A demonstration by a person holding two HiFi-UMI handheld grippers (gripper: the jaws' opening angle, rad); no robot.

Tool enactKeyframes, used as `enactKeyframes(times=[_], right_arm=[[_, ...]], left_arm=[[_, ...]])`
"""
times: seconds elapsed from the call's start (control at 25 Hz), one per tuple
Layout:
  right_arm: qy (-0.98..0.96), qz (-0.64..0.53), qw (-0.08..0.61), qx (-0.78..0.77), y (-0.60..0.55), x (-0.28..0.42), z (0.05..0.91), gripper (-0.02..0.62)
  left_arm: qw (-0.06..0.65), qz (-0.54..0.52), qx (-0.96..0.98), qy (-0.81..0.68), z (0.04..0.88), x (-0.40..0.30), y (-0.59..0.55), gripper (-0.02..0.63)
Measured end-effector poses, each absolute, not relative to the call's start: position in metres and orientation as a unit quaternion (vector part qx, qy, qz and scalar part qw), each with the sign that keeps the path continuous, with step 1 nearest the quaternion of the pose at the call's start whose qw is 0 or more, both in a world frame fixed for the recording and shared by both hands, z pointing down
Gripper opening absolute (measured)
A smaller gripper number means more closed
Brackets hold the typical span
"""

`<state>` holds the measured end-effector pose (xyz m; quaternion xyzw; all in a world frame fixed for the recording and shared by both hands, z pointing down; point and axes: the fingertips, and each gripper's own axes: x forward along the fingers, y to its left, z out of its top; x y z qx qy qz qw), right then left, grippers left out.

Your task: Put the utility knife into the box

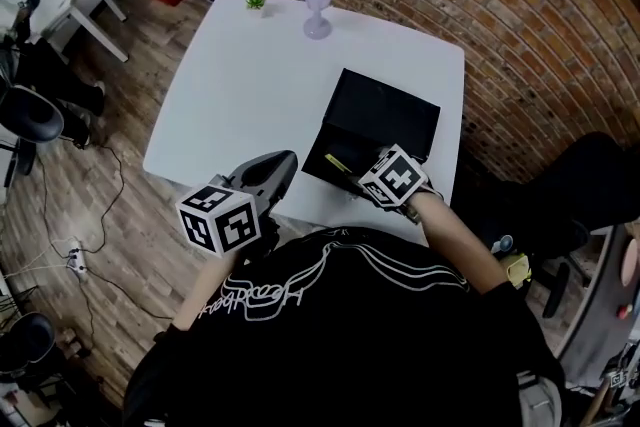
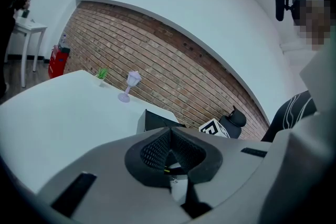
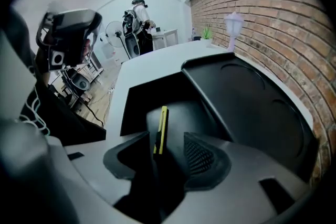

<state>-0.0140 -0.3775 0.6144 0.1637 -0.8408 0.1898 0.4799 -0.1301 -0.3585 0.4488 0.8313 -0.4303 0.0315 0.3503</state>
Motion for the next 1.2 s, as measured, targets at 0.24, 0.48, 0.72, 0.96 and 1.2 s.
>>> enactKeyframes(times=[0.24,0.48,0.72,0.96,1.2], right_arm=[[-0.863,0.221,0.408,0.198,-0.371,-0.016,0.57,0.212],[-0.902,0.238,0.289,0.216,-0.351,-0.035,0.496,0.163],[-0.923,0.258,0.158,0.239,-0.343,-0.038,0.425,0.003],[-0.938,0.26,0.076,0.217,-0.327,-0.036,0.39,0.003],[-0.941,0.265,0.054,0.202,-0.317,-0.043,0.389,0.002]], left_arm=[[0.345,0.046,0.841,-0.414,0.432,-0.132,-0.344,0.032],[0.346,0.055,0.85,-0.394,0.419,-0.132,-0.326,0.032],[0.336,0.046,0.865,-0.368,0.403,-0.126,-0.321,0.032],[0.326,0.04,0.877,-0.35,0.393,-0.119,-0.317,0.032],[0.318,0.059,0.882,-0.342,0.397,-0.118,-0.313,0.032]])
